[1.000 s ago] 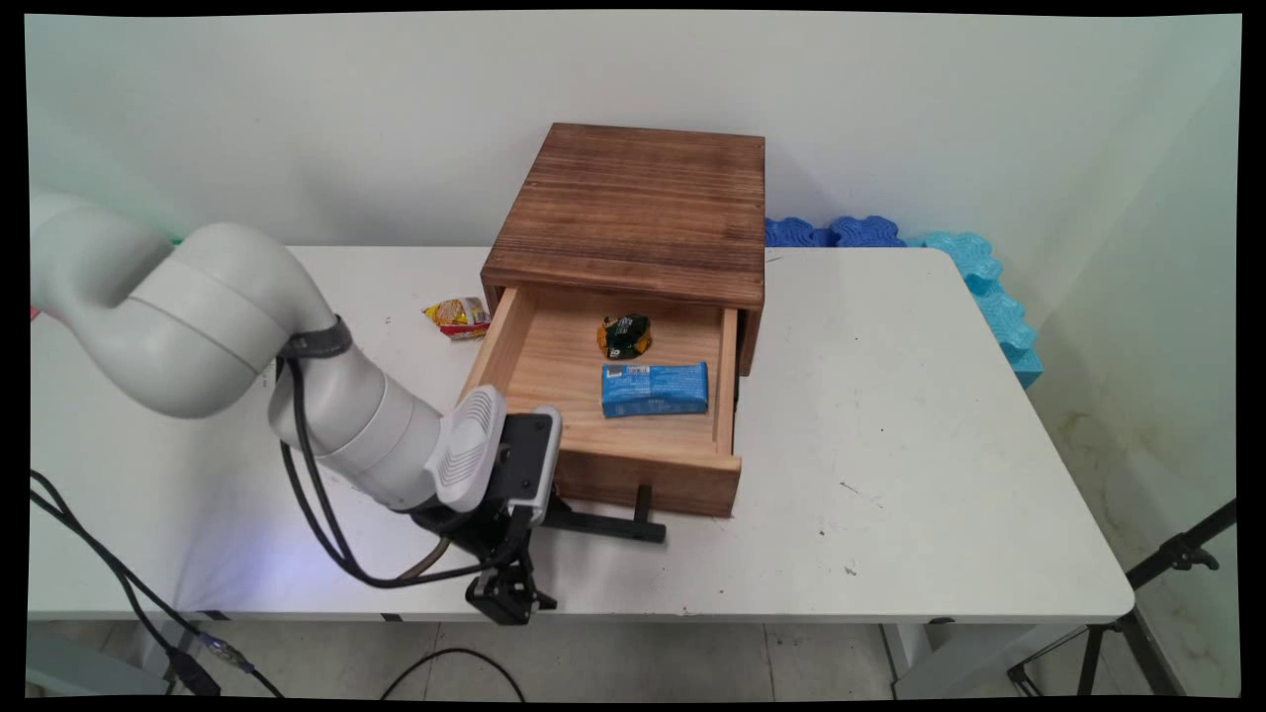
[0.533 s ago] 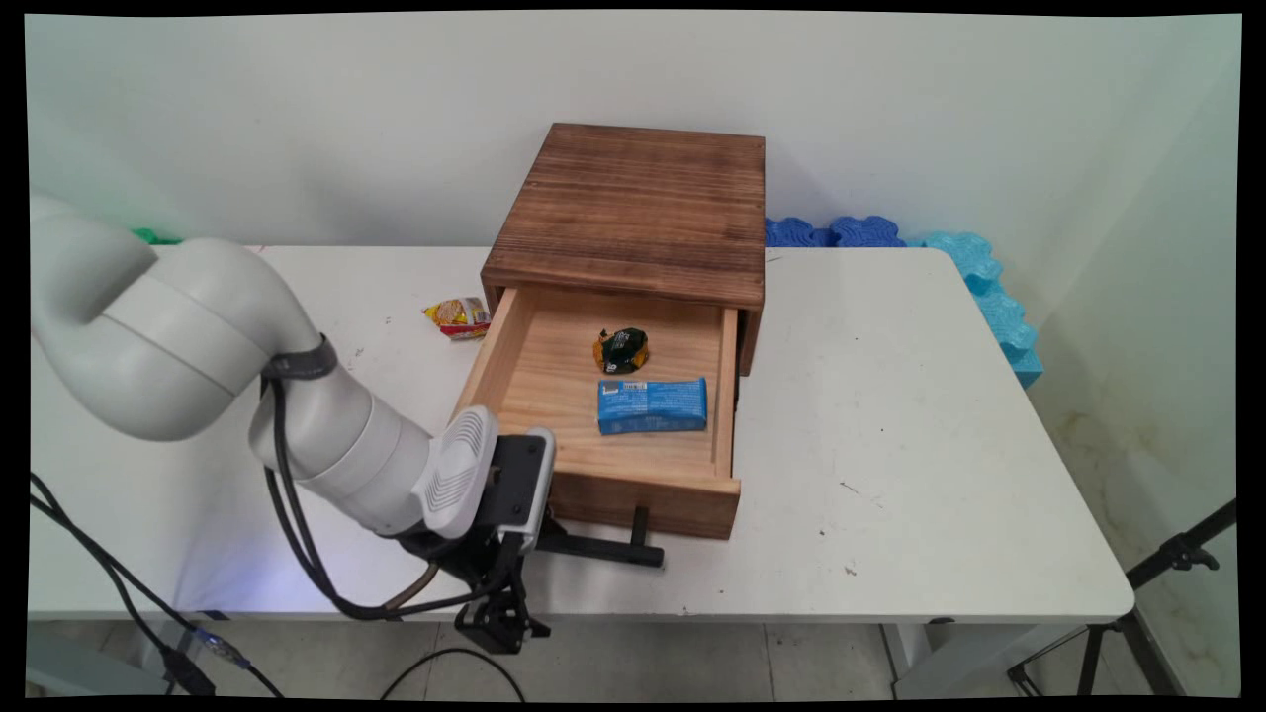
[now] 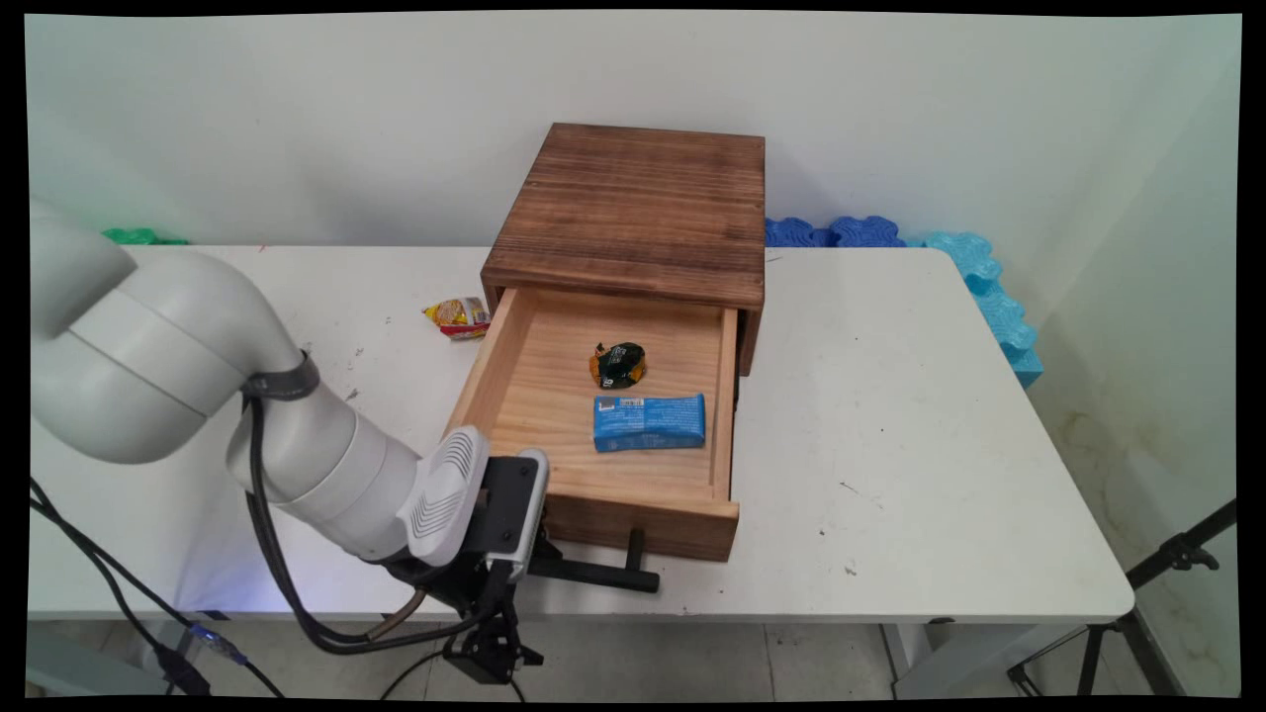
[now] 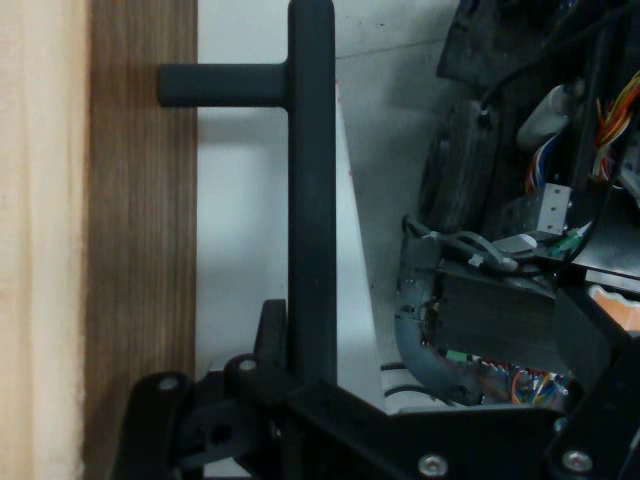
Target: Open the drawer
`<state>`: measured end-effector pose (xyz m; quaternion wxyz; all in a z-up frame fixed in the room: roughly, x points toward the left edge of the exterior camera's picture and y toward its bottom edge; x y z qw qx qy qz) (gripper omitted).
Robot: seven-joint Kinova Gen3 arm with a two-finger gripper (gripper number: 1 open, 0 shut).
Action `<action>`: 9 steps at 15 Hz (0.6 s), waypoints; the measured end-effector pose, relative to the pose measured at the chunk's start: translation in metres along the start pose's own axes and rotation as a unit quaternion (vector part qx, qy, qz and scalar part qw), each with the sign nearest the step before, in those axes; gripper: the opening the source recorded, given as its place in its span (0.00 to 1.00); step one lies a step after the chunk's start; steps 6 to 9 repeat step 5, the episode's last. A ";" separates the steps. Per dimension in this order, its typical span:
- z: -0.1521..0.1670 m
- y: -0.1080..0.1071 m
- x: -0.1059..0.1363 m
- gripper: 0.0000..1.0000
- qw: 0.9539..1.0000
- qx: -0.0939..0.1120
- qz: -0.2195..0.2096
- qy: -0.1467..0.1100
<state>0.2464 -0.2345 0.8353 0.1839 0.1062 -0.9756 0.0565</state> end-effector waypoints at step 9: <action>-0.004 0.006 0.001 1.00 1.000 -0.003 0.005 0.002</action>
